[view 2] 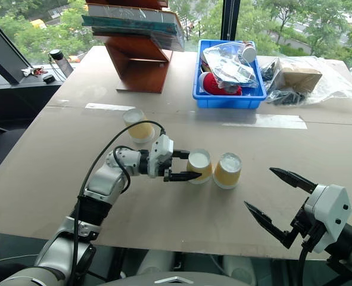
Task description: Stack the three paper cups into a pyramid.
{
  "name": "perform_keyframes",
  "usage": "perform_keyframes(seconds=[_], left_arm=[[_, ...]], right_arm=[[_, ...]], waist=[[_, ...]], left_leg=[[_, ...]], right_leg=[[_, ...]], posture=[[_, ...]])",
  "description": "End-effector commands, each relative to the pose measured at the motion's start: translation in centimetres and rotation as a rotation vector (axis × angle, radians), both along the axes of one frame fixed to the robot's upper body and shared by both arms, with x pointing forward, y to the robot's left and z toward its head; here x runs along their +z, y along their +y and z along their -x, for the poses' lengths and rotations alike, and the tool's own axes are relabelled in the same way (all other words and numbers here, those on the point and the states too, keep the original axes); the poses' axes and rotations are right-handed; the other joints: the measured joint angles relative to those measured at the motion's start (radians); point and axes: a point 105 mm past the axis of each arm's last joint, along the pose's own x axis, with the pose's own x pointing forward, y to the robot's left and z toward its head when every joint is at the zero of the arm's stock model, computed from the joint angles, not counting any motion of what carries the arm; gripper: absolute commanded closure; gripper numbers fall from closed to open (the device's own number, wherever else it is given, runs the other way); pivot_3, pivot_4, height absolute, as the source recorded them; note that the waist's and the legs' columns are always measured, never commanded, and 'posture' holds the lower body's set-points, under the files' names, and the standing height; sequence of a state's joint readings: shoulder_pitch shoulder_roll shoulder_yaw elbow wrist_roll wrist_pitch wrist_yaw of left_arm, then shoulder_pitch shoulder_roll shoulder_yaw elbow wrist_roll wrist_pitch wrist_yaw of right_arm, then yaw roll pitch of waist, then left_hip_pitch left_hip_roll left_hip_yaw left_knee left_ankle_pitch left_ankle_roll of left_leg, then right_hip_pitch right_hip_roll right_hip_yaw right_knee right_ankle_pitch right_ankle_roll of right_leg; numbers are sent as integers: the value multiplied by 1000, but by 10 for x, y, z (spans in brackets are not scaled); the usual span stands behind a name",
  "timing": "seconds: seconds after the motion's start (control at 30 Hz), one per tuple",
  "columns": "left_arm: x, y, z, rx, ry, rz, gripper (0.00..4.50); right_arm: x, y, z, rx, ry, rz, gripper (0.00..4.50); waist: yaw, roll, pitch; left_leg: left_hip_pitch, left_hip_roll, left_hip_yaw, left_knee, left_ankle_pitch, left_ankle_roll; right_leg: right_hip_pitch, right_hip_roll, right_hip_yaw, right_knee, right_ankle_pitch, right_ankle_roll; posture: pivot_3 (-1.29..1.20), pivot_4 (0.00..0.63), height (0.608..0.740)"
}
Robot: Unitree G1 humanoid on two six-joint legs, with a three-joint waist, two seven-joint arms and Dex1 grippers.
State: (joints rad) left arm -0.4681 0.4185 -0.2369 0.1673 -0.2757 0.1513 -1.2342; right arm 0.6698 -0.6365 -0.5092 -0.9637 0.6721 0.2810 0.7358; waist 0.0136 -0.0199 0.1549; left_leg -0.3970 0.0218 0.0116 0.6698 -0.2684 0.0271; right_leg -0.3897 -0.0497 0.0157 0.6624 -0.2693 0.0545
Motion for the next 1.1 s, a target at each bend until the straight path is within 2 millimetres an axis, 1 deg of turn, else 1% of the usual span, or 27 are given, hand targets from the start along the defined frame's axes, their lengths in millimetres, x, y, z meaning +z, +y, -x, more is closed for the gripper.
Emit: perform_keyframes(seconds=[0.03,0.3,0.43,0.5,0.57,0.67,0.8,0.9,1.0,1.1], left_arm=[[12,-7,2,-31,-49,19,1845],[14,-15,2,-45,-53,31,1845],[13,-13,5,-77,-41,23,1845],[15,-10,1,-43,-47,33,817],[18,-1,-3,2,-34,37,50],[21,15,-1,32,-26,35,50],[20,52,6,111,-9,29,50],[20,84,8,241,-28,51,50],[23,106,10,355,-24,87,50],[22,130,3,508,-9,118,50]], right_arm=[[4,2,2,10,-21,11,0],[2,1,3,3,-16,13,0],[1,1,4,1,-14,15,0],[1,1,4,0,-14,16,0],[0,1,5,0,-12,15,0],[-1,1,5,2,-11,13,0],[-2,2,5,11,-12,6,0],[-3,2,2,24,-14,0,0],[-4,2,-1,37,-15,-6,0],[-4,4,-3,53,-18,-15,0]], waist=[[0,0,0],[0,0,0],[0,0,0],[0,0,0],[0,0,0],[-5,0,0],[-8,0,0],[-8,1,0],[-2,1,0],[4,0,-1]], left_leg=[[0,0,0,0,0,0],[0,0,0,0,0,0],[0,0,0,0,0,0],[0,0,0,0,0,0],[0,0,0,0,0,0],[0,0,0,0,0,0],[0,1,0,0,0,0],[1,2,0,-1,0,0],[1,2,0,0,0,0],[0,1,-1,0,0,0]], right_leg=[[0,0,0,0,0,0],[0,0,0,0,0,0],[0,0,0,0,0,0],[0,0,0,0,0,0],[0,0,0,0,0,0],[0,0,0,0,0,0],[0,0,0,0,0,0],[0,0,0,0,0,0],[0,-2,0,0,0,0],[0,-3,-1,0,0,0]], posture=[[0,150,740],[0,150,740],[0,150,740],[0,150,740],[0,150,740],[0,150,740],[0,150,740],[0,150,740],[0,150,740],[0,150,740]])
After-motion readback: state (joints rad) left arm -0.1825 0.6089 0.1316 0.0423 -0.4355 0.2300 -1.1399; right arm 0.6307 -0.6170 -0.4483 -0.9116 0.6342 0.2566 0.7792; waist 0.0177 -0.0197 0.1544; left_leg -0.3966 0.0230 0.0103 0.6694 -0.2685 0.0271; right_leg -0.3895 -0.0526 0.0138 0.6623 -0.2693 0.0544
